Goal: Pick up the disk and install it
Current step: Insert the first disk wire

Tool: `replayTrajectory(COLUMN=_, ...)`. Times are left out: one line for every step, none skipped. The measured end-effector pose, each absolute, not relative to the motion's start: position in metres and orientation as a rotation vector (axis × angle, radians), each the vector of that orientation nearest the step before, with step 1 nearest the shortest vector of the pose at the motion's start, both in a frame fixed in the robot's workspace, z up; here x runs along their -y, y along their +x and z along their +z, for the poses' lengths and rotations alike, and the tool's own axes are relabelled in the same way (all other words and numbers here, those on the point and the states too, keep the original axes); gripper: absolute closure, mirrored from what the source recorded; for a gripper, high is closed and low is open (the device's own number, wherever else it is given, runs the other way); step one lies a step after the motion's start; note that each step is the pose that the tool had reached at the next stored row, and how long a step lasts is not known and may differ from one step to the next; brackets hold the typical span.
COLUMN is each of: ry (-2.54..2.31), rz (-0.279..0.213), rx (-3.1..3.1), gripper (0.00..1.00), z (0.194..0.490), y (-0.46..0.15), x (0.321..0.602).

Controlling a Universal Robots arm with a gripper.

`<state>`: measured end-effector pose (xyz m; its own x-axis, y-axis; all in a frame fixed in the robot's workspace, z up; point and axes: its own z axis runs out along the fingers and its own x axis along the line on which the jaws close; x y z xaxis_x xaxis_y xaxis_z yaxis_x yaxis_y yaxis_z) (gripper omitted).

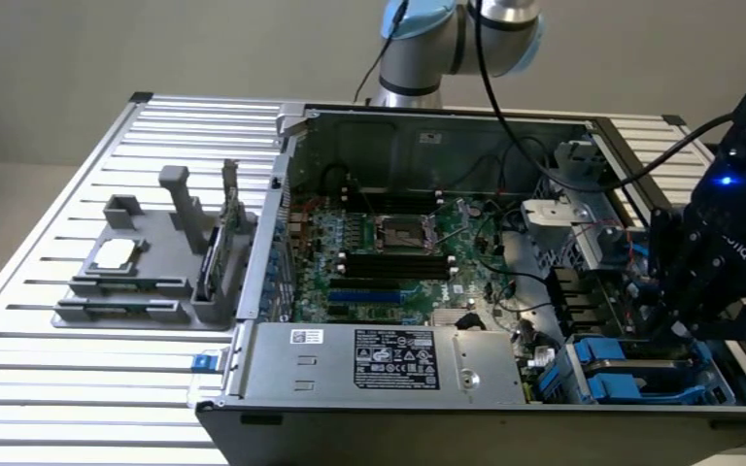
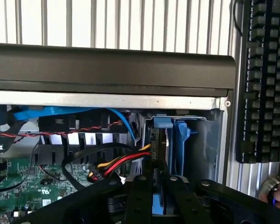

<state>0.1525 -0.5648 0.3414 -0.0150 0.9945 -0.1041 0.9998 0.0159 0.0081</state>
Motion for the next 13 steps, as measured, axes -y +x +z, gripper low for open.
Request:
replayTrajectory(ry=2.146, rz=-0.098, rx=-2.175, gripper=0.84, z=0.3414, y=0.1524, x=0.5645)
replayTrajectory(ry=2.144, rz=-0.094, rx=-2.167, gripper=0.84, z=0.3414, y=0.1523, x=0.5643)
replayTrajectory(ry=2.142, rz=-0.090, rx=-2.159, gripper=0.84, z=0.3414, y=0.1522, x=0.5642)
replayTrajectory(ry=2.139, rz=-0.086, rx=-2.150, gripper=0.84, z=0.3412, y=0.1520, x=0.5642)
replayTrajectory(ry=2.135, rz=-0.083, rx=-2.142, gripper=0.84, z=0.3410, y=0.1515, x=0.5641)
replayTrajectory(ry=2.132, rz=-0.079, rx=-2.135, gripper=0.84, z=0.3407, y=0.1506, x=0.5639)
replayTrajectory(ry=2.131, rz=-0.076, rx=-2.131, gripper=0.84, z=0.3406, y=0.1492, x=0.5636)
replayTrajectory(ry=2.131, rz=-0.075, rx=-2.128, gripper=0.84, z=0.3406, y=0.1476, x=0.5633)
replayTrajectory(ry=2.130, rz=-0.073, rx=-2.126, gripper=0.84, z=0.3405, y=0.1459, x=0.5628)
replayTrajectory(ry=2.129, rz=-0.072, rx=-2.124, gripper=0.84, z=0.3404, y=0.1446, x=0.5622)
replayTrajectory(ry=2.128, rz=-0.072, rx=-2.121, gripper=0.84, z=0.3402, y=0.1440, x=0.5612)
replayTrajectory(ry=2.127, rz=-0.072, rx=-2.120, gripper=0.84, z=0.3402, y=0.1439, x=0.5599)
replayTrajectory(ry=2.125, rz=-0.073, rx=-2.118, gripper=0.84, z=0.3400, y=0.1437, x=0.5585)
